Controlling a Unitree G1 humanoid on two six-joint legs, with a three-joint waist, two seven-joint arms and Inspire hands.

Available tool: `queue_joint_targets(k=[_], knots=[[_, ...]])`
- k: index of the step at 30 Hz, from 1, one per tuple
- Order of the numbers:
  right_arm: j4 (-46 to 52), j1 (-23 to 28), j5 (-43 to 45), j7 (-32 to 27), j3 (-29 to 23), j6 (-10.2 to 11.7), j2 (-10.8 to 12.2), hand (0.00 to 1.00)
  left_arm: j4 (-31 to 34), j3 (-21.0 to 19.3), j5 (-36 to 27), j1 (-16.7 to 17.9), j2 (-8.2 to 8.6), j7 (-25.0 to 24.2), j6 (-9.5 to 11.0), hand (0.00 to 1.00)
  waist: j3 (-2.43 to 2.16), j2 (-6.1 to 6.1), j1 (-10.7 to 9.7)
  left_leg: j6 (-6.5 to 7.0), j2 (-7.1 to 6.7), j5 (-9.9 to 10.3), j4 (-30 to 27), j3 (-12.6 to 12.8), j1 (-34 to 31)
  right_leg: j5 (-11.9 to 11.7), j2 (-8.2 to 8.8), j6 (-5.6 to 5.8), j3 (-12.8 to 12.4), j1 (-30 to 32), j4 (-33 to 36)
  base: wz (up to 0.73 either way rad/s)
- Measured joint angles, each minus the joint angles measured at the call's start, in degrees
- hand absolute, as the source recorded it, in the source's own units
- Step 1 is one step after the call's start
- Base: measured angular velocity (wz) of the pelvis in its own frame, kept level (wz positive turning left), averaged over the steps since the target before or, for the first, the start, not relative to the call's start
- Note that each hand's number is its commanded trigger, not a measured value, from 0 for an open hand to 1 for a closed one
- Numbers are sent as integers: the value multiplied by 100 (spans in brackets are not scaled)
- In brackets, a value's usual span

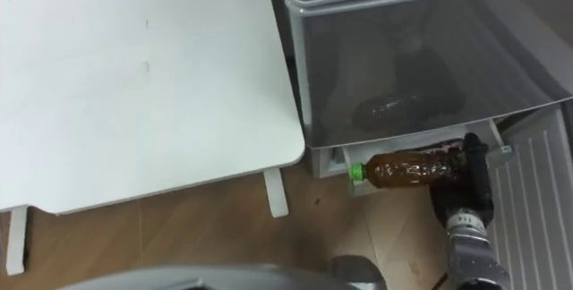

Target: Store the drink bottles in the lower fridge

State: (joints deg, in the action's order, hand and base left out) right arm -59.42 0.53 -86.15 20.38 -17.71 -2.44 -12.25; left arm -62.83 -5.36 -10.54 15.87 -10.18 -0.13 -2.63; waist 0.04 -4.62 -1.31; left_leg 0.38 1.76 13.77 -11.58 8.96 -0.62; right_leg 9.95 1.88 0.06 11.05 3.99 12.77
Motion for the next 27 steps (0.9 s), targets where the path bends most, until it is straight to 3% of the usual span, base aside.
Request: queue_joint_targets(k=[7,9,13,18,24,27], knots=[[-836,-1008,-181,-498,8,82,-241,100,-20,235,6,-219,-129,-71,-106,0,60,-88,40,53,-42,-116,-23,53,-537,-20,97,-27,-23,696,275,-6],[-1220,-1525,-182,-609,4,82,-392,100,-32,234,6,-413,-135,-112,-115,0,105,-145,38,87,-68,-193,-30,50,-777,-22,158,-29,-23,998,432,3],[-1377,-1980,-182,-734,-83,59,-490,100,-31,355,7,-638,-145,-230,-117,0,115,-164,90,117,-133,-275,-132,39,-1207,-23,262,-32,2,1470,677,7],[-1420,-2313,-181,-1003,-406,40,-679,100,-182,368,-12,-873,-179,-343,-113,0,160,-111,172,196,-235,-327,-388,39,-1821,1,461,-40,-9,2153,1127,10],[-1492,-2539,-180,-1220,-379,54,-800,100,-311,470,-11,-1123,-289,-300,-97,0,298,98,243,236,-342,-345,-914,43,-2543,63,645,-42,-114,2867,1687,11],[-1495,-2553,-180,-1230,-300,33,-823,100,-362,618,-66,-1206,-304,-271,-97,0,300,105,320,256,-344,-332,-1228,44,-2881,82,695,-65,-139,3136,1895,12]])
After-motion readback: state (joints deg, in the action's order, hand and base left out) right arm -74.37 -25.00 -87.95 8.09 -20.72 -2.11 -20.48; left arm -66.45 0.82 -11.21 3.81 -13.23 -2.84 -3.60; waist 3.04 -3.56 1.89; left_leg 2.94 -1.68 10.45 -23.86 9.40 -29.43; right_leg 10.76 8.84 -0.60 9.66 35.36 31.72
